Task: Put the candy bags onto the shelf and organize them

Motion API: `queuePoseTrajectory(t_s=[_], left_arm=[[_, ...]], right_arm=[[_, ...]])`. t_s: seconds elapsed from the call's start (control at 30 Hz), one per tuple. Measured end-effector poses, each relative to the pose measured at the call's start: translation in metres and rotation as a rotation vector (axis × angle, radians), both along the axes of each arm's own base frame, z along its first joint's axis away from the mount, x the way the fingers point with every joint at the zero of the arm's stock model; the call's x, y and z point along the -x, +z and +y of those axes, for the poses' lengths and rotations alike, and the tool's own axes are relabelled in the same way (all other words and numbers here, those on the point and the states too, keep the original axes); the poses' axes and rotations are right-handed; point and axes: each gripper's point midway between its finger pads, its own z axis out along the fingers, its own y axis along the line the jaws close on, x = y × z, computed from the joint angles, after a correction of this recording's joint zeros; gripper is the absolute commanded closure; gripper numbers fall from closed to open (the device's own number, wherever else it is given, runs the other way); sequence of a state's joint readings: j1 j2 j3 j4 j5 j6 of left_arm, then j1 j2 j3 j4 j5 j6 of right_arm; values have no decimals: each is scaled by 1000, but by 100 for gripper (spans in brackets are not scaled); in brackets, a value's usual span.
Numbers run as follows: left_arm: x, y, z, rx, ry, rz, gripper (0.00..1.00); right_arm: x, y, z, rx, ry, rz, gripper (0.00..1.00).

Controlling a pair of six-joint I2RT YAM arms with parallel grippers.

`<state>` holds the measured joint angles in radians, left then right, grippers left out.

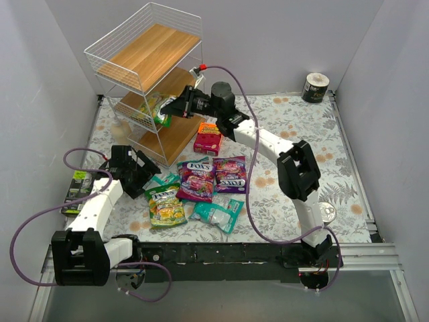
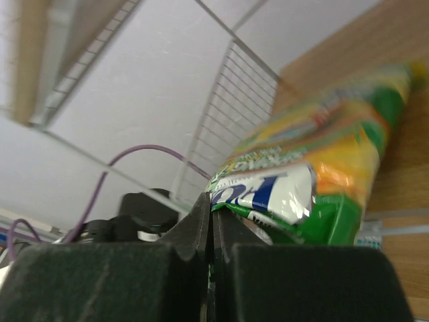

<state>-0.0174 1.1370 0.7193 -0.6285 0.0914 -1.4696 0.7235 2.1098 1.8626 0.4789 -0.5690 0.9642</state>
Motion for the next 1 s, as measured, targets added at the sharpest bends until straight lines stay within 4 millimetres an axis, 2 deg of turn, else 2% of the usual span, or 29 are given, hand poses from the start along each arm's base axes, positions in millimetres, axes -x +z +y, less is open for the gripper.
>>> queuePoseTrajectory(t_s=[0.1, 0.2, 0.43, 0.73, 1.0], left_arm=[[1, 5, 0, -1, -2, -15, 2], [3, 6, 1, -7, -8, -15, 2], [9, 3, 2, -23, -24, 5, 2], [12, 5, 2, -27, -31, 4, 2], [15, 8, 2, -27, -32, -2, 2]], right_arm=[[-8, -36, 11, 33, 5, 48, 99], [-16, -52, 12, 46, -7, 65, 99], [-19, -50, 13, 37, -24, 68, 99], [-24, -41, 18, -40, -92, 162, 99], [-24, -22, 38, -69, -148, 172, 99]])
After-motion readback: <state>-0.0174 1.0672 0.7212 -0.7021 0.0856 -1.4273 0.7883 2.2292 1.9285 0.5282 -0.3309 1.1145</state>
